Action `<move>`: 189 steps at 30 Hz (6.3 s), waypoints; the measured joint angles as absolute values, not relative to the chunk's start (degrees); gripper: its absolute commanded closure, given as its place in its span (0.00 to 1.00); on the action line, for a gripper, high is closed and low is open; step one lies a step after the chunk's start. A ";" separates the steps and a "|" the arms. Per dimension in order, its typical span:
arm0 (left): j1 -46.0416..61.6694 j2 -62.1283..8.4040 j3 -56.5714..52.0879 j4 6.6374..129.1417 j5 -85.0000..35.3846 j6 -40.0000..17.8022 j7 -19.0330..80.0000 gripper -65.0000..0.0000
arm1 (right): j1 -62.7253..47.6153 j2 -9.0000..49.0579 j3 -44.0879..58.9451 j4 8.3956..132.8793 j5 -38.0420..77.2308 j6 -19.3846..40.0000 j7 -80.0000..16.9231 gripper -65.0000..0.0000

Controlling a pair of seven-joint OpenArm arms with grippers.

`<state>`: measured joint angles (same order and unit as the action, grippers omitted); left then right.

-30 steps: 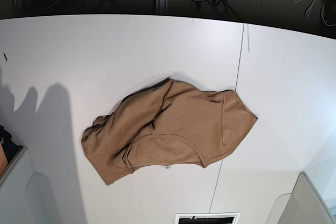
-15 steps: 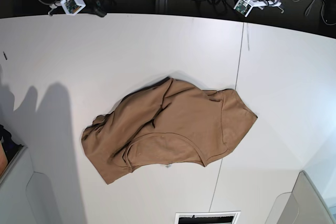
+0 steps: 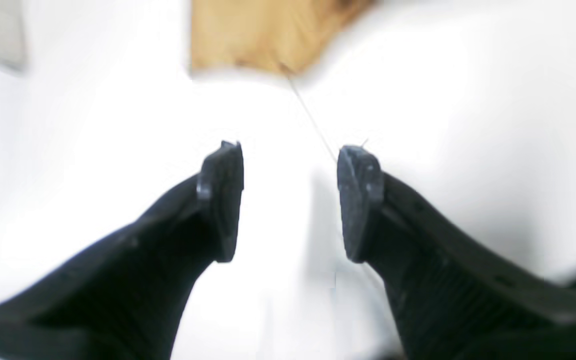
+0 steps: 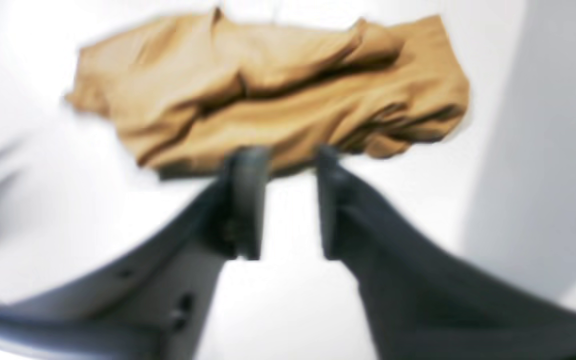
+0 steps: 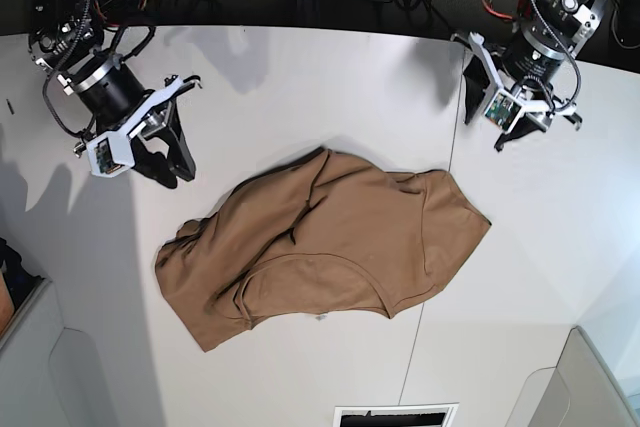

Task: Layout the t-shirt on the table in an organized manner, then fold the t-shirt properly
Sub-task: 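Lower both grippers onto the tan shirt and pinch its edges, then lift the shirt with both grippers and drag it toward the right arm, then release the shirt with the left gripper and reposition the right gripper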

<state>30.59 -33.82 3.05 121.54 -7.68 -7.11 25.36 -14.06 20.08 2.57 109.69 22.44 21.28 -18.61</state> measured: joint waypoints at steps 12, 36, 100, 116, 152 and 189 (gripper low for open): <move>0.71 -30.83 3.14 96.60 -19.49 -11.11 21.71 0.49 | 7.84 2.74 2.72 88.18 13.13 15.99 -19.51 0.58; -13.69 -21.10 3.03 63.24 -26.55 -20.60 21.91 0.94 | 30.15 -3.84 2.87 51.20 6.39 19.55 -18.94 1.00; 13.63 -25.32 31.66 121.32 -40.73 -39.51 33.82 1.00 | 3.51 8.01 27.53 95.59 35.11 29.39 -42.52 0.49; 12.93 -22.85 32.18 113.23 -40.05 -39.48 32.58 0.53 | -2.09 6.00 27.62 95.57 20.84 23.66 -42.81 0.49; -7.66 -18.61 23.64 90.70 -35.09 -39.48 29.80 0.53 | -8.69 0.32 33.19 109.27 33.85 28.14 -50.30 0.49; -6.37 -19.05 23.64 89.97 -37.69 -39.48 31.07 0.53 | -8.58 -0.95 5.28 99.53 -20.16 -7.07 -38.35 1.00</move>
